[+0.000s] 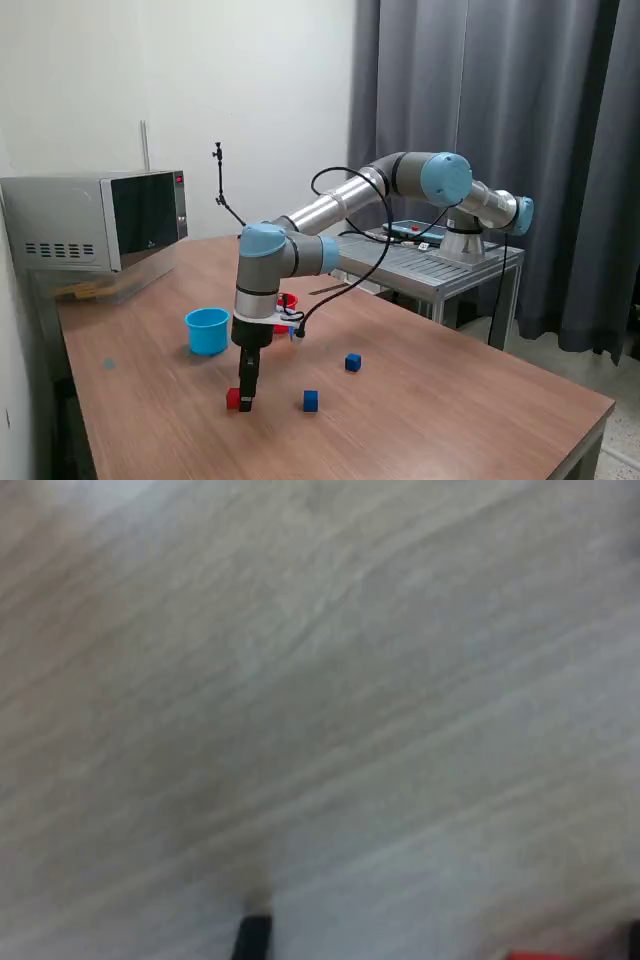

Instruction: Place red objects in the red bin, and blue objects in the blue bin.

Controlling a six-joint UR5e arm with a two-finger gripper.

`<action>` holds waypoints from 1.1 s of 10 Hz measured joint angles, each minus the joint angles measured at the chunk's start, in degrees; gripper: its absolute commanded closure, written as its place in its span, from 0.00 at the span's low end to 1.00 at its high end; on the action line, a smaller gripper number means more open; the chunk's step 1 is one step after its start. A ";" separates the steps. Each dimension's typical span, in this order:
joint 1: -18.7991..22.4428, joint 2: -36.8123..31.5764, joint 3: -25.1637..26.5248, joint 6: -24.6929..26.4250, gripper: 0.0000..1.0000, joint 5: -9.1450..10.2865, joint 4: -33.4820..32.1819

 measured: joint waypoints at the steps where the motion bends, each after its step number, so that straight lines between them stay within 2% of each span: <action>1: 0.00 0.01 -0.85 -0.63 0.00 -0.34 -0.02; 4: 0.00 0.01 -2.45 -1.97 0.00 -0.66 -0.05; 11: 0.00 0.01 -2.49 -2.12 0.00 -0.32 -0.05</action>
